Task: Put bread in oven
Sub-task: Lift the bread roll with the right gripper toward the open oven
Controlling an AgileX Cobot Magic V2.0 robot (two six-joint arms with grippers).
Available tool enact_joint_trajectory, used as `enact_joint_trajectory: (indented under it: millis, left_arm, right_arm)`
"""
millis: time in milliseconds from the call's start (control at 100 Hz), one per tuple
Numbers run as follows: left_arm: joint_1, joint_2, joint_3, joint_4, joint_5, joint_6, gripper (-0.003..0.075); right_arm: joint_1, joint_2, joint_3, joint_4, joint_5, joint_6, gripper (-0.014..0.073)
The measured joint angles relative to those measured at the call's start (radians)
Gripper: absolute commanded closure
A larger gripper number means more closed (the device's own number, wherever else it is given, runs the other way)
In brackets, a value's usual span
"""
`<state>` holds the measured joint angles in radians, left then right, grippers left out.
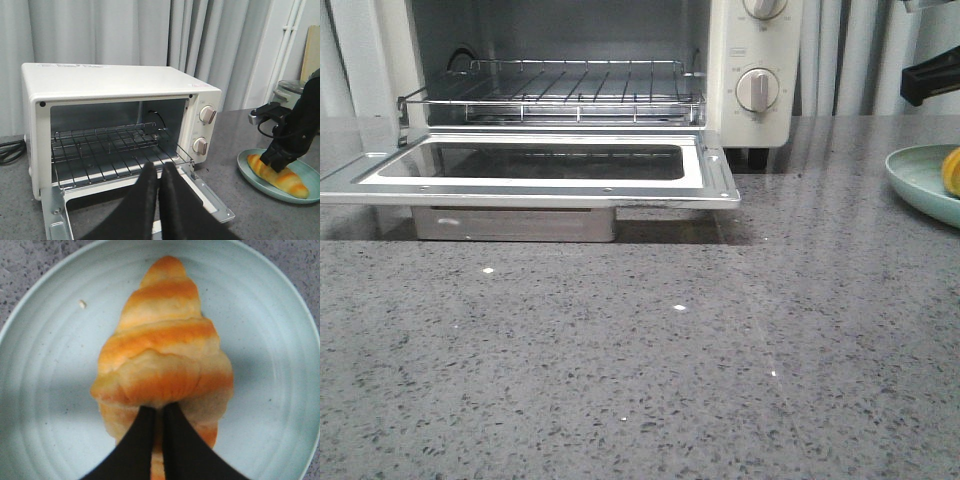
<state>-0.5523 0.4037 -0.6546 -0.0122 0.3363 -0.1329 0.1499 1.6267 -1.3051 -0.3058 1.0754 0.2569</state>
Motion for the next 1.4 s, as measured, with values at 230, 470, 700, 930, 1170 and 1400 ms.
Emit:
enact_joint_trajectory:
  millis: [230,470,700,930,1170,1400]
  left_arm:
    - [0.000,0.000,-0.069,0.041,0.081,0.000,0.0742]
    - [0.000,-0.028,-0.088,0.051,0.118,0.000,0.0742]
    - [0.009,-0.092,-0.090,0.097,0.134,0.000,0.0742]
    - [0.121,-0.110,-0.090,0.120,0.233,0.000,0.0742]
    - [0.214,-0.127,-0.090,0.114,0.244,0.000,0.0742]
    - [0.218,-0.130,-0.090,0.111,0.245,0.000,0.0742]
  right_arm:
    - [0.022,-0.067,-0.006,0.000,0.045,-0.003,0.0667]
    - [0.105,-0.188,-0.072,0.005,0.152,-0.046,0.0667]
    - [0.226,-0.268,-0.130,0.098,0.168,-0.105,0.0667]
    - [0.412,-0.281,-0.157,0.111,0.175,-0.129,0.0667]
    - [0.591,-0.277,-0.164,0.122,0.176,-0.146,0.0667]
    - [0.653,-0.164,-0.290,0.121,0.183,-0.196,0.0667]
